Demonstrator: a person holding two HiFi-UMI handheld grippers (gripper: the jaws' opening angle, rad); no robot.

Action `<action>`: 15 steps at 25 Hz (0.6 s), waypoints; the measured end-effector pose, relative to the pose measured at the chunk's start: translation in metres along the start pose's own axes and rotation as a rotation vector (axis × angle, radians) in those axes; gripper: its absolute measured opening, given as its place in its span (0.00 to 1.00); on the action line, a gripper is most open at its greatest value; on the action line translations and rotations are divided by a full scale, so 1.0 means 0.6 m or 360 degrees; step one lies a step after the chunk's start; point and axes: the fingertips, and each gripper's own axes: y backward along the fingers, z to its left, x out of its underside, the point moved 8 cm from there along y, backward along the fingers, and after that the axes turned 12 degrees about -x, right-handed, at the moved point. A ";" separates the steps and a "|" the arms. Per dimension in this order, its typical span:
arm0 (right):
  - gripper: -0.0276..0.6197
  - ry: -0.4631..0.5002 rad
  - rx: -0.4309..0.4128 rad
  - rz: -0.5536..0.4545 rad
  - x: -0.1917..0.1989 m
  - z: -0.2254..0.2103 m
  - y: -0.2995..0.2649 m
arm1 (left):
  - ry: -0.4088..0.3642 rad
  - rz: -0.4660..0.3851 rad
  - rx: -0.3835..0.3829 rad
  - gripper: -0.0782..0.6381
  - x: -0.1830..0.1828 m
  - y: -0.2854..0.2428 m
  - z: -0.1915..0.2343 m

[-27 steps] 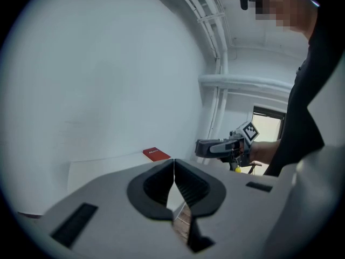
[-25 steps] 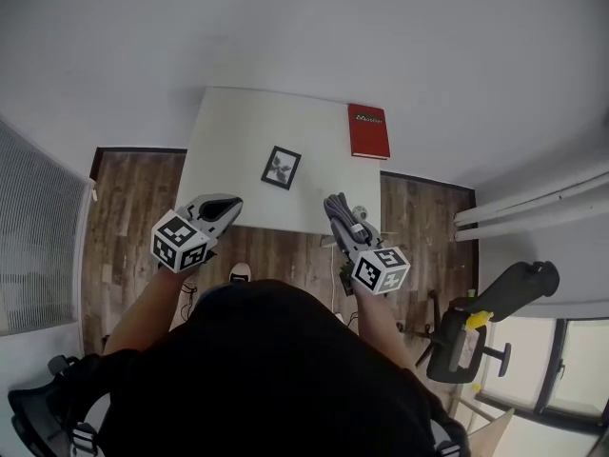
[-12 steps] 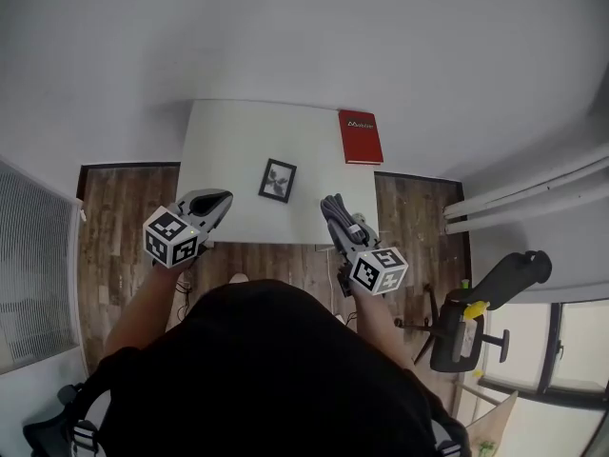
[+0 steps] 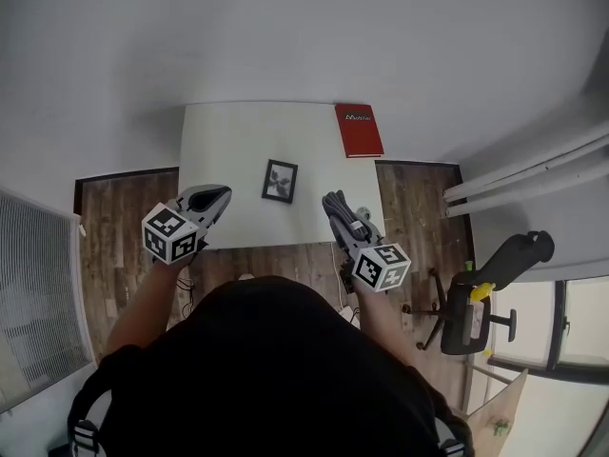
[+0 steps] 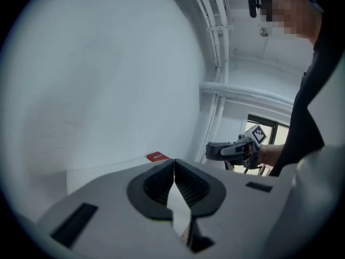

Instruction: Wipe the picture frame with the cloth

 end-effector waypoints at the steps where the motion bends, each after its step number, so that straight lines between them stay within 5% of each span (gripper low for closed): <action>1: 0.20 0.0002 0.0009 0.0001 -0.001 0.002 -0.002 | 0.0002 0.0003 0.0007 0.12 0.001 -0.001 0.004; 15: 0.20 0.0059 0.0083 0.0015 -0.032 0.035 -0.051 | 0.0024 0.0000 0.0040 0.12 0.014 0.019 0.077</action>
